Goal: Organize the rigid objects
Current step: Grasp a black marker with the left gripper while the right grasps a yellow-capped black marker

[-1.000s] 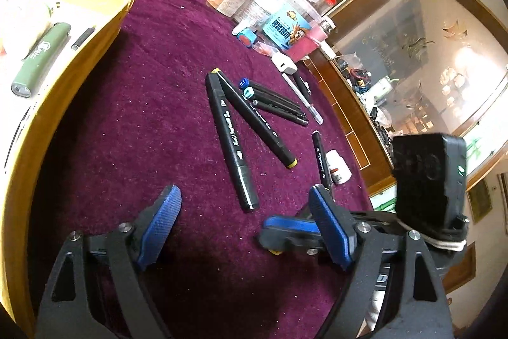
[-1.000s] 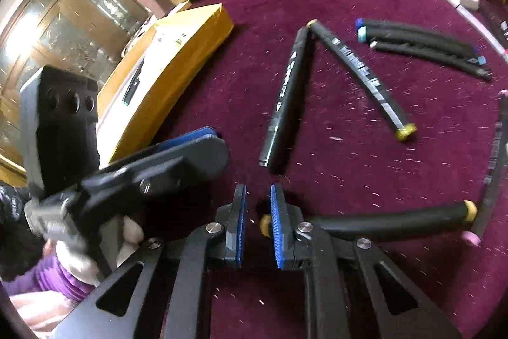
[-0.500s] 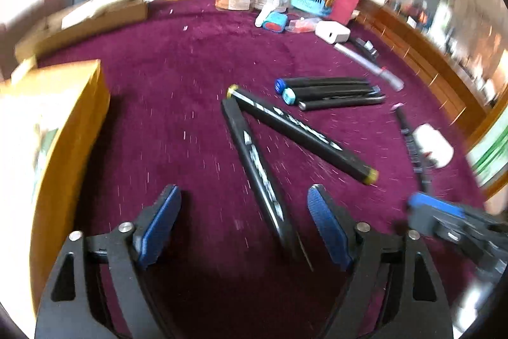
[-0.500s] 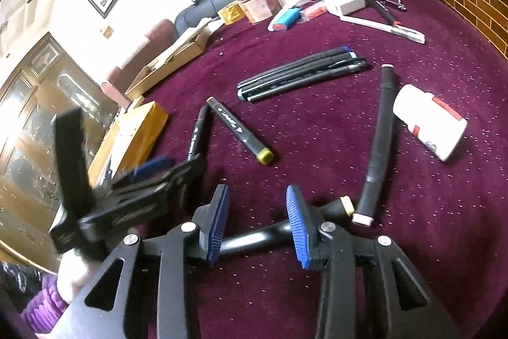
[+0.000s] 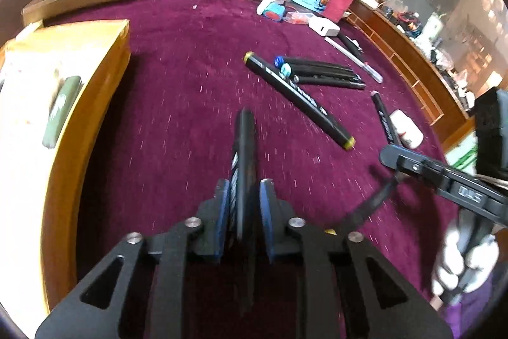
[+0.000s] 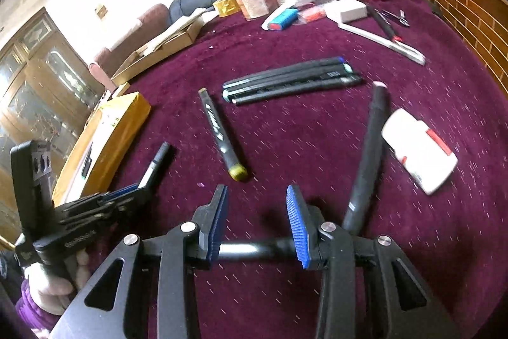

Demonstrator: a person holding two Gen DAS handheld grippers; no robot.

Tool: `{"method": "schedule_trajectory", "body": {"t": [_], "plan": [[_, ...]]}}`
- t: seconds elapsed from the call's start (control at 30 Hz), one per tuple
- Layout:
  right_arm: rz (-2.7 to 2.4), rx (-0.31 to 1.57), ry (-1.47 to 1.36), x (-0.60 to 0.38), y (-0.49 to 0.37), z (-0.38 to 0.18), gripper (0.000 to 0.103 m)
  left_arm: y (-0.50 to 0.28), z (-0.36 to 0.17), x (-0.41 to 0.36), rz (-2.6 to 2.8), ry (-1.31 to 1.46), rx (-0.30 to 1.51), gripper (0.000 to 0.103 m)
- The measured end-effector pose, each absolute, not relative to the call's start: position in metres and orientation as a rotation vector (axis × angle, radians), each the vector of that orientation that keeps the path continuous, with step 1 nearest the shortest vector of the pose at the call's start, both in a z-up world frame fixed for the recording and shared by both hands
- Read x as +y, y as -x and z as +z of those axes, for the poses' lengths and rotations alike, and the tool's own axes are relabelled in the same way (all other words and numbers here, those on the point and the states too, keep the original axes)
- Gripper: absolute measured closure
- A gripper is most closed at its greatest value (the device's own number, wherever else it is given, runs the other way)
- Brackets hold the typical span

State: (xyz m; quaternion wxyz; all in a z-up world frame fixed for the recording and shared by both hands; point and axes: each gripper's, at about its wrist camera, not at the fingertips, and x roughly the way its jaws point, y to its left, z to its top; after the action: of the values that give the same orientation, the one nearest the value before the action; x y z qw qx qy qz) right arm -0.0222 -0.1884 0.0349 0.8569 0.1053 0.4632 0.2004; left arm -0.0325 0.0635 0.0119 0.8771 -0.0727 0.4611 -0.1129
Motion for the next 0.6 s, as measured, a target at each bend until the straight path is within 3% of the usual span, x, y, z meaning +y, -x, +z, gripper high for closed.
{"method": "schedule_trajectory", "body": {"t": [0.07,0.1,0.13,0.17,0.23,0.6], "plan": [[0.426,0.976,-0.198,-0.177,0.017,0.038,0.07,0.025,0.01,0.048,-0.253,0.093,0.926,0.055],[0.426,0.979,-0.185,-0.172,0.015,0.039,0.07,0.023,0.01,0.043,-0.253,0.071,0.928,0.054],[0.424,0.984,-0.163,-0.165,0.011,0.039,0.07,0.022,0.011,0.041,-0.253,0.062,0.928,0.057],[0.423,0.988,-0.151,-0.161,0.008,0.039,0.07,0.024,0.011,0.042,-0.271,0.072,0.924,0.08],[0.421,0.999,-0.127,-0.152,0.0,0.038,0.07,0.027,0.008,0.051,-0.328,0.138,0.941,0.09],[0.349,1.021,0.067,-0.084,-0.051,0.023,0.069,0.081,0.024,0.095,-0.457,0.39,0.898,0.091]]}}
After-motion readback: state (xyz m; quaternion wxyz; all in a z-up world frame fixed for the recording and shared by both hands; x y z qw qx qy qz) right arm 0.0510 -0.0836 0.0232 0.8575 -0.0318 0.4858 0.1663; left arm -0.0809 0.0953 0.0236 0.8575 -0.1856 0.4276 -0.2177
